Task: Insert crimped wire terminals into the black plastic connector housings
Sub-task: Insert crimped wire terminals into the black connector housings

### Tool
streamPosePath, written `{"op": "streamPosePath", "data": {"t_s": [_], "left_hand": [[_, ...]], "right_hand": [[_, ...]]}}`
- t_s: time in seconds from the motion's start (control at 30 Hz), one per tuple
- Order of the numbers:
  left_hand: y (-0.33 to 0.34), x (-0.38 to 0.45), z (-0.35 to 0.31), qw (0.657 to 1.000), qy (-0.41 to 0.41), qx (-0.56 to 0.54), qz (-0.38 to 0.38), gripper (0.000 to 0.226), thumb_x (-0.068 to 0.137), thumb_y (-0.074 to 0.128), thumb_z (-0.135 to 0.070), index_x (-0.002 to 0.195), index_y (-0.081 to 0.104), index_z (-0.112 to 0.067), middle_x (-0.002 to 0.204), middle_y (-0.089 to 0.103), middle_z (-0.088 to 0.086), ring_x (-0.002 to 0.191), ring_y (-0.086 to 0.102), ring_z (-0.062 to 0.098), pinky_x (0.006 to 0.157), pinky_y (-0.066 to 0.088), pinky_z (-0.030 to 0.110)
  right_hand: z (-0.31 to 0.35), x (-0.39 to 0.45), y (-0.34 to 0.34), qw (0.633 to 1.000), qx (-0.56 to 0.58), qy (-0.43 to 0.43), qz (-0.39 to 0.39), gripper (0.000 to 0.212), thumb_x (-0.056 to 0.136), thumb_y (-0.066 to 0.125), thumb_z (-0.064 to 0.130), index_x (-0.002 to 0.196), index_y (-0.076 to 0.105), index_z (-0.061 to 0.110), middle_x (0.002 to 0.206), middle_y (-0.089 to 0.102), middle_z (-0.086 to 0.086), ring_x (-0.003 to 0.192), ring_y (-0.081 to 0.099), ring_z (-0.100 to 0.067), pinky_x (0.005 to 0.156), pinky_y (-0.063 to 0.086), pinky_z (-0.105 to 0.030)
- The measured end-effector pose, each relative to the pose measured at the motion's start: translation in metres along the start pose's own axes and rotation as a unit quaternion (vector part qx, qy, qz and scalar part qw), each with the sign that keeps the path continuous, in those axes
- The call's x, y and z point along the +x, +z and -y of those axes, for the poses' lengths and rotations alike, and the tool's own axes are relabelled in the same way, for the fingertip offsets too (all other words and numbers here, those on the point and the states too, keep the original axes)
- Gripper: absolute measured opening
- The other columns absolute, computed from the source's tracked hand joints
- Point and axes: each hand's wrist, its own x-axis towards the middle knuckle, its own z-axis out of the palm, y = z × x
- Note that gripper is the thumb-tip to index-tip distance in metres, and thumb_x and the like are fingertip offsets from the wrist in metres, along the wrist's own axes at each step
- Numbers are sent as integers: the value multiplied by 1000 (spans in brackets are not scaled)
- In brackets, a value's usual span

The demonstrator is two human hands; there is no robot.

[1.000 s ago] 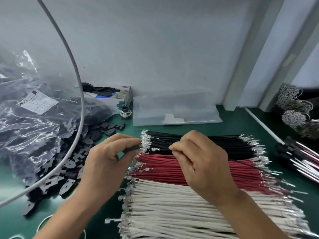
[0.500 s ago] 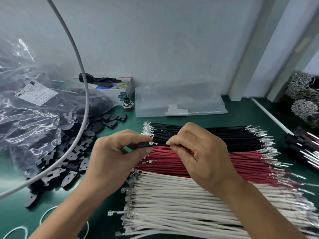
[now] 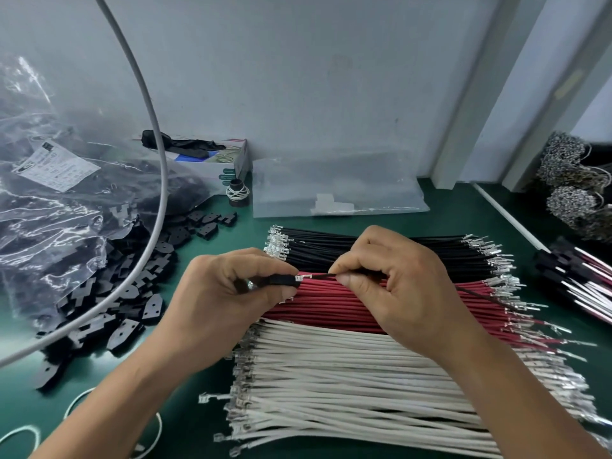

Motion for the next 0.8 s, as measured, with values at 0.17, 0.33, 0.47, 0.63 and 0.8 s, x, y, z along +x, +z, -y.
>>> {"op": "streamPosePath", "data": {"t_s": [0.17,0.33,0.47,0.63,0.8], "left_hand": [[-3,0,1,1000,-2,10,5,28,77,86,-12,91,82,-36,85,77,-8,65,65,8,60,53,22],[-1,0,2,1000,-4,-14,16,21,76,83,-20,92,82,-34,85,78,-7,67,67,7,63,51,14],[0,-1,3,1000,5,1,20,18,77,82,-25,91,82,-36,89,78,-7,68,69,19,62,55,31],[2,-1,3,999,3,-31,15,19,76,81,-24,91,82,-36,83,77,-6,64,65,5,61,50,14],[5,-2,3,998,16,61,4,24,77,87,-11,89,84,-31,83,75,-11,67,65,3,62,48,11]], "right_hand": [[6,0,2,999,15,-1,34,11,89,68,23,91,78,28,86,61,16,80,63,-10,70,53,-38],[1,2,-5,997,46,26,63,13,90,74,18,91,80,30,83,60,14,80,63,-13,72,52,-37],[5,1,-1,995,63,41,66,14,90,74,17,89,78,30,84,62,14,84,63,-12,75,52,-38],[8,2,3,994,65,73,51,12,90,73,15,88,77,26,86,63,13,88,62,-8,77,48,-25],[19,-2,14,999,-27,5,26,11,93,64,21,91,75,21,87,58,15,79,58,-4,69,48,-23]]}}
